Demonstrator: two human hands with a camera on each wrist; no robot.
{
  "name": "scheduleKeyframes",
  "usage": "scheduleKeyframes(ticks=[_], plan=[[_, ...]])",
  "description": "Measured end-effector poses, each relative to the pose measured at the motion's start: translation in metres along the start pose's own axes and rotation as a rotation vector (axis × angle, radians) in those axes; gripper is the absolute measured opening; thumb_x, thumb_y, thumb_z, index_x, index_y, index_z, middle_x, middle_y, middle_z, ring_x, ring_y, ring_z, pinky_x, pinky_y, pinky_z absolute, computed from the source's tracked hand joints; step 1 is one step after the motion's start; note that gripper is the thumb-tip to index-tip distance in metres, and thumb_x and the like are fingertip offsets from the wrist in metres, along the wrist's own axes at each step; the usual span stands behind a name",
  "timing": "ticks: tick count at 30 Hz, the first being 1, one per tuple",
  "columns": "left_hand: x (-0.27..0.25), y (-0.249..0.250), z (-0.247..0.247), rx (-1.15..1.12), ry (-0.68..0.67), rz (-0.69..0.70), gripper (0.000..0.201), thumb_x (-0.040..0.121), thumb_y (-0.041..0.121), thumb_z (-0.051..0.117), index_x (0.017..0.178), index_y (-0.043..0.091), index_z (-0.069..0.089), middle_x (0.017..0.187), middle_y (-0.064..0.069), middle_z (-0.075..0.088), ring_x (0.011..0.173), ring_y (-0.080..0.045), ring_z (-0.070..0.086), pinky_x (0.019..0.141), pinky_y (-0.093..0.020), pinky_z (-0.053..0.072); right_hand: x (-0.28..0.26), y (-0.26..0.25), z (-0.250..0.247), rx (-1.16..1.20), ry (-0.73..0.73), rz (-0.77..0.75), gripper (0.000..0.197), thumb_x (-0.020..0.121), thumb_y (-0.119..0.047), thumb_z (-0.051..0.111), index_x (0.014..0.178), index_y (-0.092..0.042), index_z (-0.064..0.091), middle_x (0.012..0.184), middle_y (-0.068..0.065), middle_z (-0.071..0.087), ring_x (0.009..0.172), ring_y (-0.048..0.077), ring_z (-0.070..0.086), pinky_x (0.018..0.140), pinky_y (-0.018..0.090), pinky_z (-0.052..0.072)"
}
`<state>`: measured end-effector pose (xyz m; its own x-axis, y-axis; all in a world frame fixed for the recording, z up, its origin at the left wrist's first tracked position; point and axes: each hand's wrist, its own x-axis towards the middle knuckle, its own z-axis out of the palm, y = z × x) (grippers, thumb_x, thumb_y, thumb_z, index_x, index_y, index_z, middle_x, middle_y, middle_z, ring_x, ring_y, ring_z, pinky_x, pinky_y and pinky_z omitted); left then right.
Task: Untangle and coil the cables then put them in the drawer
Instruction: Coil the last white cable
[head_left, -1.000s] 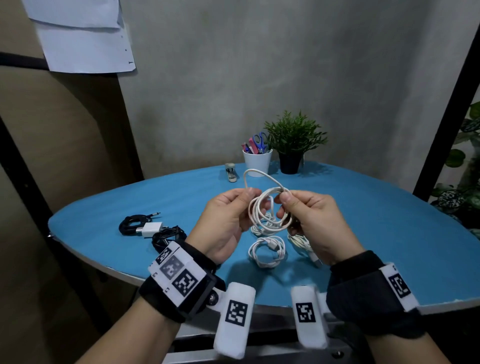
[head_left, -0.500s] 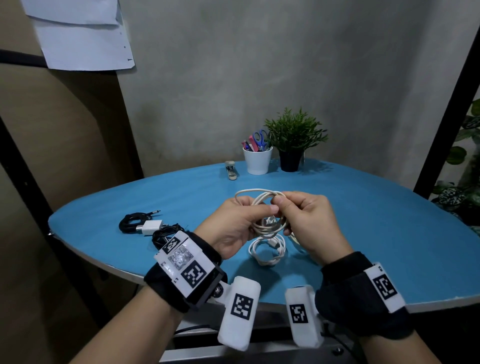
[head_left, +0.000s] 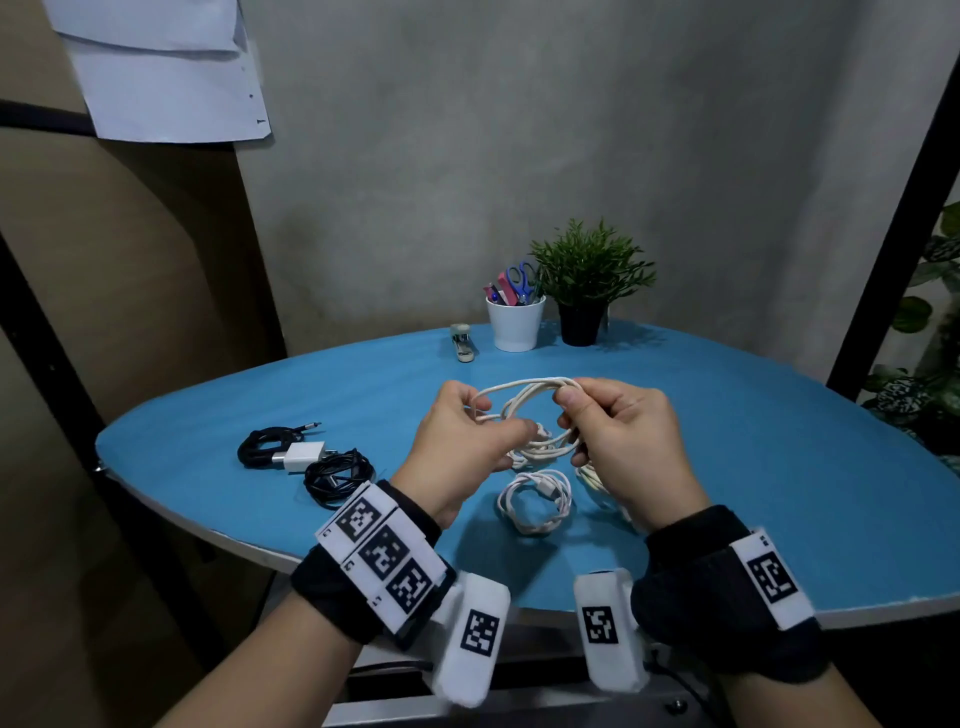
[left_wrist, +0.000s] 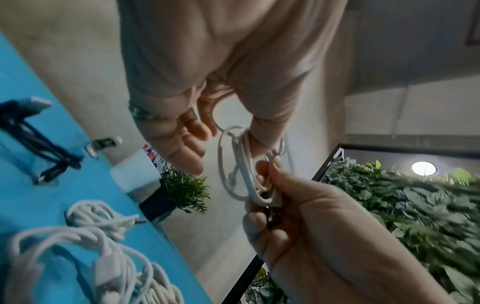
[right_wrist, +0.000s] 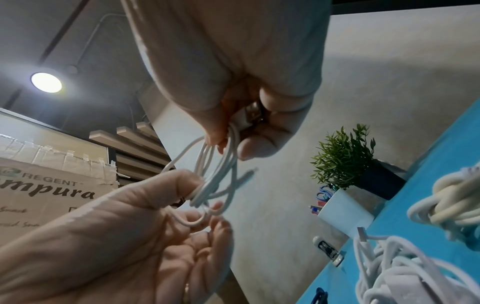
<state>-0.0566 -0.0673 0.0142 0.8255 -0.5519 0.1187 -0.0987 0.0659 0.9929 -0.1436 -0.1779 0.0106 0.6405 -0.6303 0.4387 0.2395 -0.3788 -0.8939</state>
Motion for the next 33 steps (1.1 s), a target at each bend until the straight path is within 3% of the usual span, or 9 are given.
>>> scheduleKeyframes(ticks=[4, 8, 13, 16, 20, 24, 27, 30, 33], plan=[[-0.001, -0.001, -0.001, -0.055, 0.095, 0.067, 0.043, 0.065, 0.007, 0.076, 0.080, 0.017, 0.037, 0.065, -0.007, 0.054, 0.059, -0.022, 0.055, 0.065, -0.040, 0.051, 0.001, -0.002, 0.002, 0.037, 0.014, 0.001, 0.026, 0.090, -0.012, 0.060, 0.069, -0.026, 0.068, 0.058, 0.001, 0.057, 0.048, 0.007, 0.053, 0.046, 0.022, 0.050], [-0.002, -0.003, 0.000, -0.070, 0.169, 0.146, 0.038, 0.070, 0.004, 0.075, 0.077, 0.016, 0.039, 0.058, -0.004, 0.058, 0.048, -0.019, 0.052, 0.061, -0.035, 0.047, 0.001, -0.003, 0.004, 0.039, 0.010, -0.003, 0.025, 0.090, -0.012, 0.059, 0.070, -0.023, 0.069, 0.059, 0.002, 0.058, 0.050, 0.009, 0.055, 0.051, 0.027, 0.054], [-0.006, -0.001, 0.001, -0.014, 0.224, 0.232, 0.042, 0.070, 0.009, 0.078, 0.087, 0.024, 0.042, 0.070, -0.002, 0.071, 0.058, -0.014, 0.063, 0.067, -0.035, 0.052, 0.000, -0.003, 0.005, 0.036, 0.031, 0.002, 0.024, 0.090, -0.013, 0.059, 0.069, -0.021, 0.069, 0.060, 0.004, 0.058, 0.052, 0.010, 0.056, 0.049, 0.025, 0.052], [-0.008, 0.001, -0.001, 0.118, 0.196, 0.325, 0.037, 0.075, 0.012, 0.075, 0.086, 0.029, 0.044, 0.070, 0.004, 0.072, 0.057, -0.004, 0.063, 0.062, -0.025, 0.050, 0.001, -0.002, 0.003, 0.023, 0.057, 0.002, 0.024, 0.090, -0.013, 0.059, 0.069, -0.019, 0.069, 0.059, 0.003, 0.058, 0.051, 0.009, 0.055, 0.048, 0.022, 0.051], [-0.009, 0.000, -0.004, 0.122, 0.147, 0.358, 0.032, 0.080, 0.011, 0.070, 0.088, 0.027, 0.044, 0.072, 0.002, 0.072, 0.059, -0.007, 0.061, 0.061, -0.028, 0.049, 0.000, -0.003, 0.002, 0.039, 0.067, 0.014, 0.022, 0.090, -0.013, 0.060, 0.071, -0.020, 0.069, 0.059, 0.002, 0.059, 0.052, 0.012, 0.057, 0.050, 0.025, 0.053], [-0.003, -0.008, -0.005, -0.017, 0.187, 0.274, 0.028, 0.084, 0.018, 0.067, 0.092, 0.026, 0.041, 0.075, 0.000, 0.055, 0.061, -0.012, 0.059, 0.066, -0.032, 0.056, 0.001, -0.005, 0.001, 0.123, 0.084, 0.058, 0.022, 0.090, -0.012, 0.060, 0.073, -0.021, 0.069, 0.059, 0.003, 0.058, 0.051, 0.013, 0.056, 0.053, 0.032, 0.056], [0.001, -0.015, -0.008, -0.022, 0.122, 0.209, 0.007, 0.091, 0.014, 0.058, 0.089, 0.021, 0.056, 0.077, -0.001, 0.057, 0.060, -0.012, 0.059, 0.070, -0.036, 0.056, 0.001, -0.008, -0.001, 0.209, 0.084, 0.085, 0.020, 0.090, -0.010, 0.059, 0.073, -0.015, 0.068, 0.060, 0.005, 0.056, 0.049, 0.012, 0.053, 0.048, 0.028, 0.053], [0.001, -0.017, -0.010, 0.065, 0.064, 0.235, 0.017, 0.089, 0.006, 0.059, 0.079, 0.019, 0.064, 0.069, -0.002, 0.064, 0.057, -0.011, 0.060, 0.063, -0.024, 0.054, -0.001, -0.010, 0.001, 0.288, 0.067, 0.113, 0.020, 0.091, -0.008, 0.058, 0.073, -0.009, 0.067, 0.060, 0.008, 0.055, 0.047, 0.012, 0.053, 0.046, 0.026, 0.052], [0.001, -0.017, -0.009, 0.157, 0.011, 0.268, 0.017, 0.087, 0.005, 0.061, 0.077, 0.019, 0.063, 0.068, -0.002, 0.063, 0.062, -0.014, 0.060, 0.066, -0.031, 0.056, -0.002, -0.012, 0.002, 0.372, 0.029, 0.140, 0.020, 0.091, -0.009, 0.057, 0.074, -0.006, 0.067, 0.059, 0.007, 0.056, 0.048, 0.015, 0.053, 0.046, 0.027, 0.053]])
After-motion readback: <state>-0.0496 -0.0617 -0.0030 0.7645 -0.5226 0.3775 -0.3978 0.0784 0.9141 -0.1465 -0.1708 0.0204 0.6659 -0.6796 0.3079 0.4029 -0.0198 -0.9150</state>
